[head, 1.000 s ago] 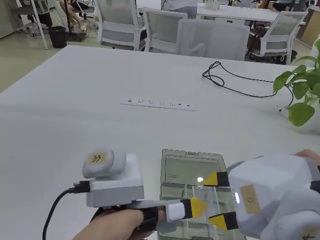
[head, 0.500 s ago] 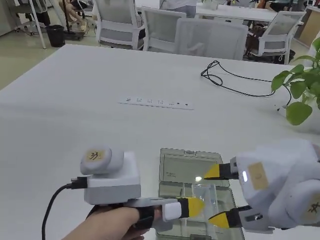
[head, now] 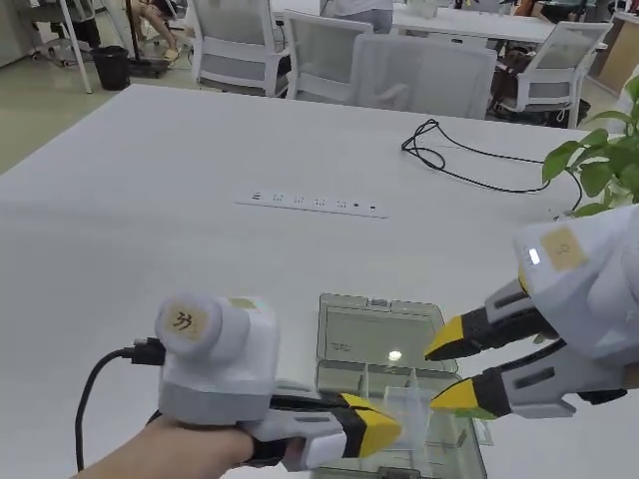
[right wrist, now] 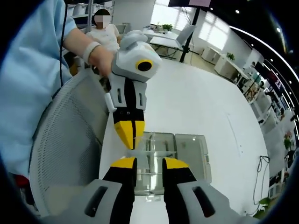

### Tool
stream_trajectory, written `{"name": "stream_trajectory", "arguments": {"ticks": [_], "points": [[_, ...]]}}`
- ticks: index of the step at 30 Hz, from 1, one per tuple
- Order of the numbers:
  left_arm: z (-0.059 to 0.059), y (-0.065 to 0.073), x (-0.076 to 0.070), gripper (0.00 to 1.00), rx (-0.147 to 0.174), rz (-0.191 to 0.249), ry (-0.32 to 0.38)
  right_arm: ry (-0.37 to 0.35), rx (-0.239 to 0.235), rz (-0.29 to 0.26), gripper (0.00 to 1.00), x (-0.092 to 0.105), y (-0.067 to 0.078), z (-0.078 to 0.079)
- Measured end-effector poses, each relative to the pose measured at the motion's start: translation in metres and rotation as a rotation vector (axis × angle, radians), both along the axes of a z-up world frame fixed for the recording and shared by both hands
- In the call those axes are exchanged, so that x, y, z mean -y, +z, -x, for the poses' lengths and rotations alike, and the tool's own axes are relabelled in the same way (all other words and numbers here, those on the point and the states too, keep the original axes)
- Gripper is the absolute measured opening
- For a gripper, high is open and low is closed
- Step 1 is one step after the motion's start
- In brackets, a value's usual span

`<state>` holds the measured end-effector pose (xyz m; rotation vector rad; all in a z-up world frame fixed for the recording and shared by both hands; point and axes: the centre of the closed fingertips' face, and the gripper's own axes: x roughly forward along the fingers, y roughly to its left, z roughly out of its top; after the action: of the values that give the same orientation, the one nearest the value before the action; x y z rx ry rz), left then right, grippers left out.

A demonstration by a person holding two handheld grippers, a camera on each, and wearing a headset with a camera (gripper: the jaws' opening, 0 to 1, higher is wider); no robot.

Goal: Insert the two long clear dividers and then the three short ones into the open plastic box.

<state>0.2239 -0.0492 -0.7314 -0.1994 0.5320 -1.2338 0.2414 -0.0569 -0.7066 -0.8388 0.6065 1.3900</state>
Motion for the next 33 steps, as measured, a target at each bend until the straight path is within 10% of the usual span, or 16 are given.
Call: {"name": "stream_trajectory", "arguments": {"ticks": [7, 17, 25, 33], "points": [[0.006, -0.001, 0.002, 0.0, 0.176, -0.079, -0.077, 0.054, -0.062, 0.017, 0.17, -0.002, 0.001, 0.014], [0.012, -0.001, 0.003, 0.0, 0.299, -0.14, -0.156, 0.108, -0.119, 0.071, 0.09, -0.001, -0.007, 0.028], [0.015, -0.001, 0.005, 0.0, 0.347, -0.152, -0.187, 0.15, -0.15, 0.096, 0.06, -0.001, -0.012, 0.035], [0.017, -0.003, 0.005, 0.0, 0.33, -0.156, -0.196, 0.164, -0.154, 0.117, 0.03, -0.001, -0.016, 0.036]]}}
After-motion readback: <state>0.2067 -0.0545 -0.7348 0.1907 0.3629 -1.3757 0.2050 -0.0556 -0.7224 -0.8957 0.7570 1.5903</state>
